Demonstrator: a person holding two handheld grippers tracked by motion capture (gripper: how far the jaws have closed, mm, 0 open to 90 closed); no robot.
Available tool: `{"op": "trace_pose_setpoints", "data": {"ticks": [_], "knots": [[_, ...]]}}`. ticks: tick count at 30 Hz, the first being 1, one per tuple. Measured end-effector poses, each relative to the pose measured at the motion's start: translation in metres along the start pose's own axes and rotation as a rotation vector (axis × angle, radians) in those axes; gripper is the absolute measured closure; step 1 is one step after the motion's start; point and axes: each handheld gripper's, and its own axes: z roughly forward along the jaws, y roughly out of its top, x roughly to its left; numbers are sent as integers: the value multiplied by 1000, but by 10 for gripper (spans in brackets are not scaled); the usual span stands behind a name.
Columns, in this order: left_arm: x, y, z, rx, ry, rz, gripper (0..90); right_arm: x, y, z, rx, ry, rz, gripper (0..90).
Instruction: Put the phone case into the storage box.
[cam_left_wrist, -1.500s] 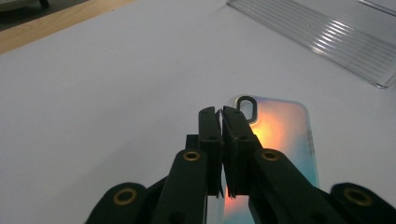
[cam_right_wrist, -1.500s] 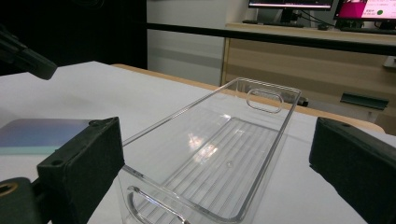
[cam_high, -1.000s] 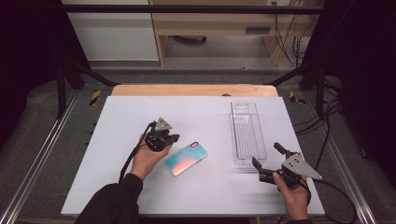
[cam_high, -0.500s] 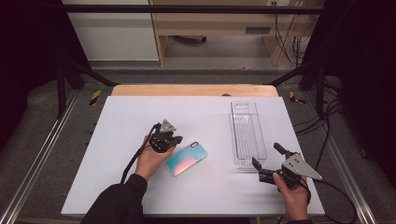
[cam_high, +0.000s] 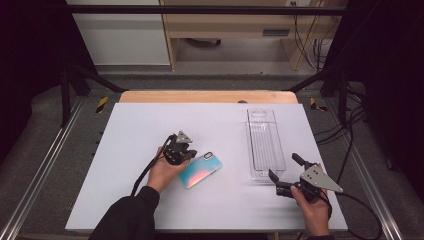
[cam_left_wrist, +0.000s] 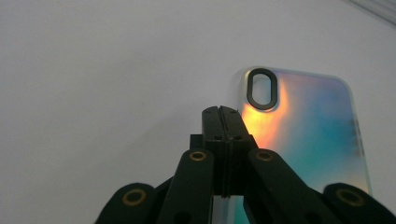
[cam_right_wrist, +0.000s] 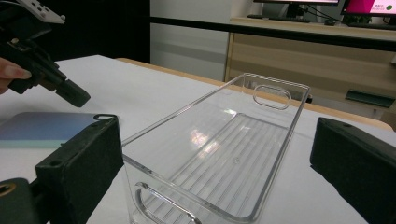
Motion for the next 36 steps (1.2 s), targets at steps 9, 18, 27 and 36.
{"op": "trace_pose_setpoints", "data": {"ticks": [9, 18, 27, 36], "knots": [[-2, -2, 3, 18, -8, 17, 900, 0, 0, 0, 4, -2, 2, 29], [-1, -2, 4, 21, -7, 15, 900, 0, 0, 0, 7, 0, 2, 27], [-5, -6, 4, 6, -12, 33, 900, -1, -1, 0, 12, 0, 5, 27], [-13, -8, 3, 1, -44, 38, 900, 0, -1, 1, 13, 2, 3, 27]]}}
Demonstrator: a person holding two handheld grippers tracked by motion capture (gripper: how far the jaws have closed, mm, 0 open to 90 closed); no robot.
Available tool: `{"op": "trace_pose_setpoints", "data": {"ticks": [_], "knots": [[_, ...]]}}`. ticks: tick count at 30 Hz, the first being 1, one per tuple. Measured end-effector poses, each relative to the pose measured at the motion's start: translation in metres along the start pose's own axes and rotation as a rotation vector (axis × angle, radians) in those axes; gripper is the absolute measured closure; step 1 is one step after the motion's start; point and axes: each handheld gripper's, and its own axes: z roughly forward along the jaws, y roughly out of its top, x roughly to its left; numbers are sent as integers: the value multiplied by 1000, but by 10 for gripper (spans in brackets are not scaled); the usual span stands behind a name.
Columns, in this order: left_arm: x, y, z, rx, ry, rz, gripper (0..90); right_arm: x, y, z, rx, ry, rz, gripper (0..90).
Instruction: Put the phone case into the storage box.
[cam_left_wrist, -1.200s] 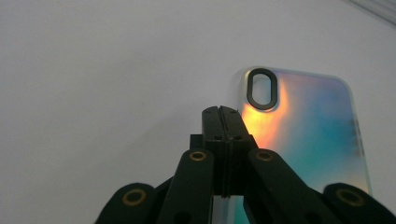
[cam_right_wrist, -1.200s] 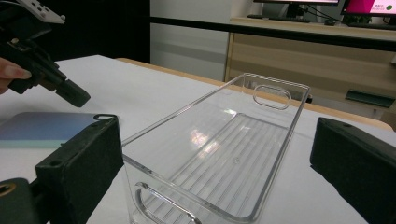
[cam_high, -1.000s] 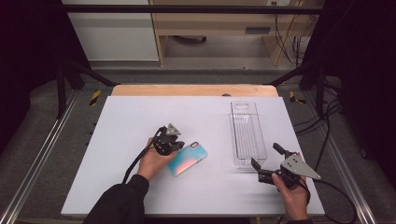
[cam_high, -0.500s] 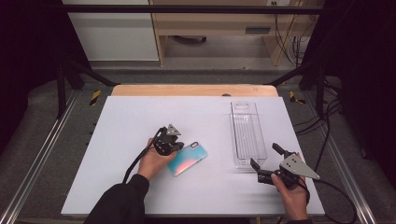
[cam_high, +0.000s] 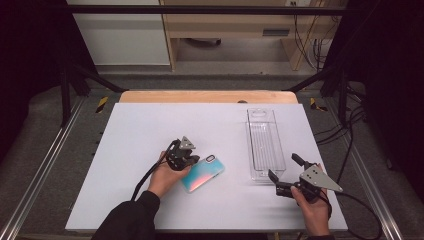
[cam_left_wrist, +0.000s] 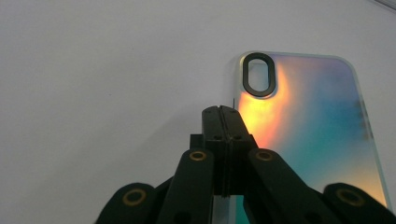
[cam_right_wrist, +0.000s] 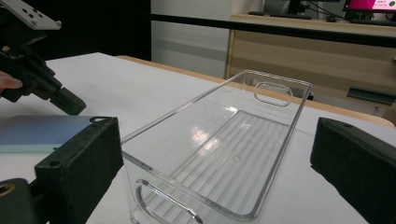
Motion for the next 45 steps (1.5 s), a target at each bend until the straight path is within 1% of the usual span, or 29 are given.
{"op": "trace_pose_setpoints", "data": {"ticks": [3, 6, 11, 12, 14, 15, 16, 17, 18, 19, 20, 23, 29, 32, 36, 38, 42, 43, 44, 45], "knots": [[-4, -2, -1, -7, -12, 0, 900, 0, 0, 0, 5, 3, -1, 27], [-10, -2, -1, -7, -23, 8, 900, 0, 0, 1, 5, 1, -1, 27], [-25, -2, -2, -6, -49, 35, 900, 1, 0, 2, 10, 5, -15, 28], [-28, -2, -2, -4, -55, 34, 900, 1, 0, 2, 11, 5, -15, 28], [-35, -2, -2, 8, -64, 52, 900, 2, 0, 1, 12, 4, -14, 28], [-35, -2, -2, 8, -64, 52, 900, 2, 0, 1, 13, 3, -16, 28], [-41, -2, -3, 14, -74, 66, 900, 2, 0, 1, 12, 3, -17, 28], [-44, -2, -3, 21, -77, 73, 900, 2, 0, 1, 13, 2, -16, 28], [-47, -1, -4, 24, -81, 78, 900, 1, 0, 1, 13, 1, -15, 28], [-47, -1, -4, 24, -81, 78, 900, 1, 0, 1, 13, 1, -15, 28], [-51, -1, -4, 25, -88, 88, 900, 2, 0, 2, 15, 1, -19, 28], [-55, -1, -4, 27, -95, 96, 900, 2, 0, 2, 17, 0, -22, 28], [-57, -1, -3, 21, -102, 91, 900, 2, 0, 2, 19, -2, -27, 28], [-58, -3, -4, 17, -111, 80, 900, 1, 0, 2, 20, -7, -26, 28], [-59, -3, -5, 16, -114, 84, 900, 2, 0, 2, 21, -2, -26, 28], [-60, -4, -5, 13, -109, 83, 900, 2, 0, 2, 22, -1, -27, 28], [-60, -6, -10, -18, -72, 63, 898, 2, -1, 2, 21, -1, -22, 28], [-60, -6, -10, -18, -72, 63, 895, 2, -1, 2, 21, -1, -22, 28], [-60, -8, -15, -35, -53, 58, 883, 1, -1, 1, 17, -1, -20, 28], [-60, -8, -17, -47, -43, 52, 872, 1, -1, 1, 17, 0, -19, 28]]}}
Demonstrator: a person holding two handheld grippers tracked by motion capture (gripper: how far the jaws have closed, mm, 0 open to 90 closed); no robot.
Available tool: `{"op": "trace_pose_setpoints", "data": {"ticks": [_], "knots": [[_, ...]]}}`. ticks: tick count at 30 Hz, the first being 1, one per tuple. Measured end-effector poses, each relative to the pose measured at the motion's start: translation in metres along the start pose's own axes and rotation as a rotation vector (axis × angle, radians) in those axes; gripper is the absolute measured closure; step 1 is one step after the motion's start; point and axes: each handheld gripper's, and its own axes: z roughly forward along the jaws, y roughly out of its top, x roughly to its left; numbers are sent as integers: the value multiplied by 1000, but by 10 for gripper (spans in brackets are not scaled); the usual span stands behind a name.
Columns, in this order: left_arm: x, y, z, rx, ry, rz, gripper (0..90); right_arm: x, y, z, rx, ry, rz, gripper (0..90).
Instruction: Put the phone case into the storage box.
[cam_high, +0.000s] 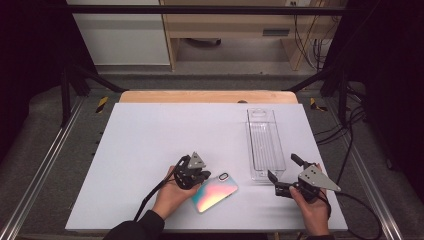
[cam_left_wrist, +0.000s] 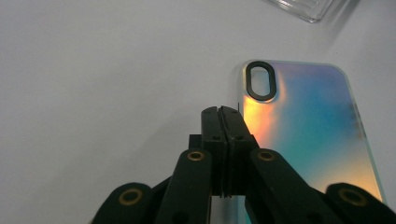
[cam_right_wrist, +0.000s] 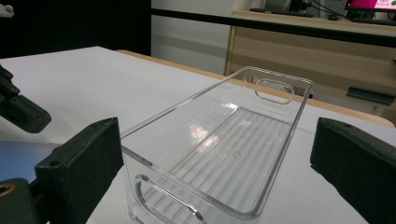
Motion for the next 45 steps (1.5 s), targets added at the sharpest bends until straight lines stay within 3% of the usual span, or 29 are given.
{"op": "trace_pose_setpoints", "data": {"ticks": [3, 6, 7, 13, 15, 18, 28, 34, 40, 45], "knots": [[-1, 0, -9, -29, 32, -2, 792, 0, -1, 1, 4, 2, -1, 28], [-3, 0, -16, -55, 55, 1, 646, 1, -1, 1, 4, 3, -2, 28], [-3, 0, -20, -70, 60, 1, 646, 1, -1, 1, 3, 3, -1, 28], [-8, -1, -36, -114, 104, -5, 297, 1, -1, 1, 6, 1, 6, 28], [-10, -2, -40, -114, 108, -10, 194, 0, -1, 1, 6, 0, 11, 27], [-12, -4, -46, -111, 92, -23, 112, 0, -1, 2, 6, 1, 11, 27], [-15, -8, -58, -99, 62, -27, 53, -1, -1, 2, 6, 5, 41, 28], [-19, -8, -55, -71, 37, -2, 45, -2, -2, 1, 9, 1, 36, 28], [-24, -10, -47, 0, 23, 28, 50, -2, -1, -1, 6, 0, 42, 29], [-30, -10, -42, 32, 2, 36, 46, -2, -1, 0, 8, 3, 41, 28]]}}
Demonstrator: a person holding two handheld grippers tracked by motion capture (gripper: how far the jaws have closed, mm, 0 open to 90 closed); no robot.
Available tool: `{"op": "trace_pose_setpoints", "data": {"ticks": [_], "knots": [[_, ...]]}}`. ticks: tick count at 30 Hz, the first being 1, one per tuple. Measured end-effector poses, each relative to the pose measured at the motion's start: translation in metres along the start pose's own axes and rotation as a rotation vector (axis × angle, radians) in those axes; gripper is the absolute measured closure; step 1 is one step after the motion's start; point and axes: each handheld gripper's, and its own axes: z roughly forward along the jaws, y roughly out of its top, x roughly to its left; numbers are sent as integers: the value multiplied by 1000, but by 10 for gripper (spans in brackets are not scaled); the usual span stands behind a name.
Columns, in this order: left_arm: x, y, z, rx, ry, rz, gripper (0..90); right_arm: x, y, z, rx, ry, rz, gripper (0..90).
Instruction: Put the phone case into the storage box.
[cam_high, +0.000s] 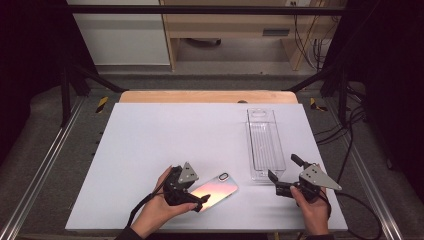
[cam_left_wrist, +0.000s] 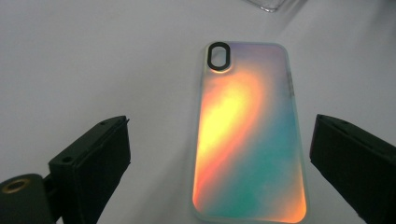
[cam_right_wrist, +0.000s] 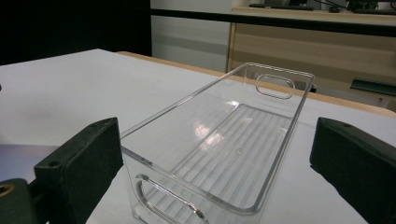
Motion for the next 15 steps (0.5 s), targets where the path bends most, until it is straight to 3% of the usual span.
{"op": "trace_pose_setpoints", "data": {"ticks": [15], "knots": [[-5, -4, 10, 68, -19, 37, 47, 1, 1, -1, 2, -2, -4, 27]]}}
